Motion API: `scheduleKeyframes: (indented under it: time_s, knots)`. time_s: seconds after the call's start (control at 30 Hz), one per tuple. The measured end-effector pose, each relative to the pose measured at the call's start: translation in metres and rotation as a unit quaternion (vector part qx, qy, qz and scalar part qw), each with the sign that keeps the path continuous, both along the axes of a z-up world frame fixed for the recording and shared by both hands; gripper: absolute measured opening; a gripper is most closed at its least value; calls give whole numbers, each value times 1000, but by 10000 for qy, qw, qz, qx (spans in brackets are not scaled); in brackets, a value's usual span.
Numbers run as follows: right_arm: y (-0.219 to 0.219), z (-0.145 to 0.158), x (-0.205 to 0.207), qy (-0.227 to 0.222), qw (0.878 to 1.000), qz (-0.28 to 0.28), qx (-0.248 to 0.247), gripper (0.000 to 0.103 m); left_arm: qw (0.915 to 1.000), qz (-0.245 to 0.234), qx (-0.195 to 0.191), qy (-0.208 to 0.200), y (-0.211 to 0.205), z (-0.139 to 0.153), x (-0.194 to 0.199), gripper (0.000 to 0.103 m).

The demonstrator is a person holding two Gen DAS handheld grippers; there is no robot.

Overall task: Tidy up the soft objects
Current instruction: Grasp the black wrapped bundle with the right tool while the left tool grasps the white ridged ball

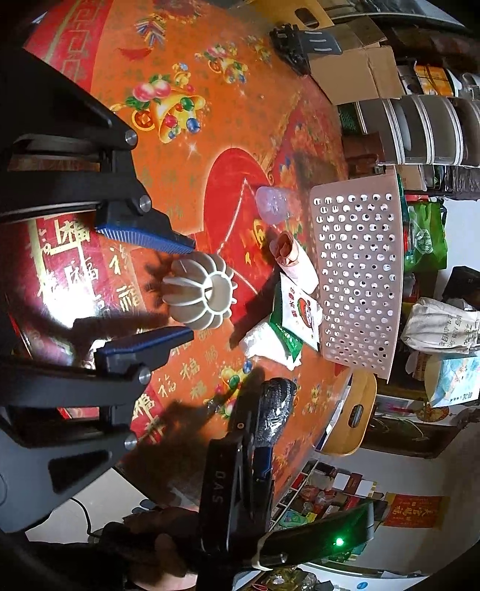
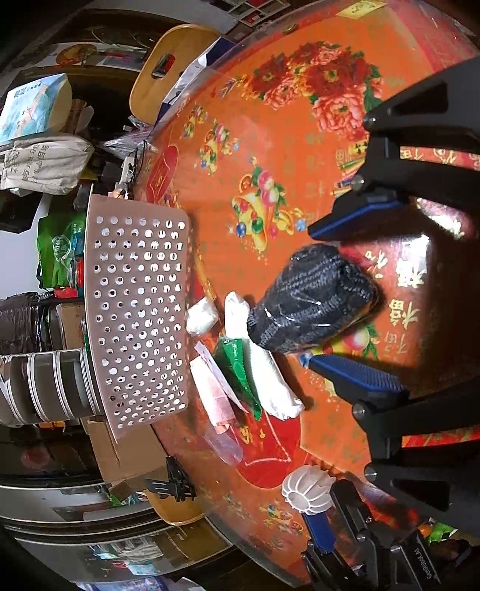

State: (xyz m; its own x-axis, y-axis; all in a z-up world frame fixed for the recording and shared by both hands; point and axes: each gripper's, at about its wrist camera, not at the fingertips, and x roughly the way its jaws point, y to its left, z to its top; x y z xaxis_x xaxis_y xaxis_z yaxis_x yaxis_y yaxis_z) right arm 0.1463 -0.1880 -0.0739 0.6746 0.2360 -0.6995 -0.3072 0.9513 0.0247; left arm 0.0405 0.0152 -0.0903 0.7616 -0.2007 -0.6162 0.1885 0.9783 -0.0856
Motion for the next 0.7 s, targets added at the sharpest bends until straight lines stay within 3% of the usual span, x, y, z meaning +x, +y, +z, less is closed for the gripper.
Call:
scheduleKeyframes:
  time_s: [0.13,0.33,0.37,0.4,0.7]
  knots:
    - [0,0,-1,-26,10000,0,-89,52,10000,54,-2,-68,0,2,-2,37]
    - [-1,0,-1,-33,9999,-2,-107,50,9999,40,-5,-123,0,6,-5,37]
    - [-1,0,-1,-35,9999,-4,-106,49,9999,25,-15,-109,0,6,-4,27]
    - [-3,0,-1,-36,10000,-9,-91,48,9999,-4,-55,-97,1,6,-4,25]
    - [-3,1,-2,-27,10000,1,-56,46,9999,-66,-91,-106,0,8,-3,24]
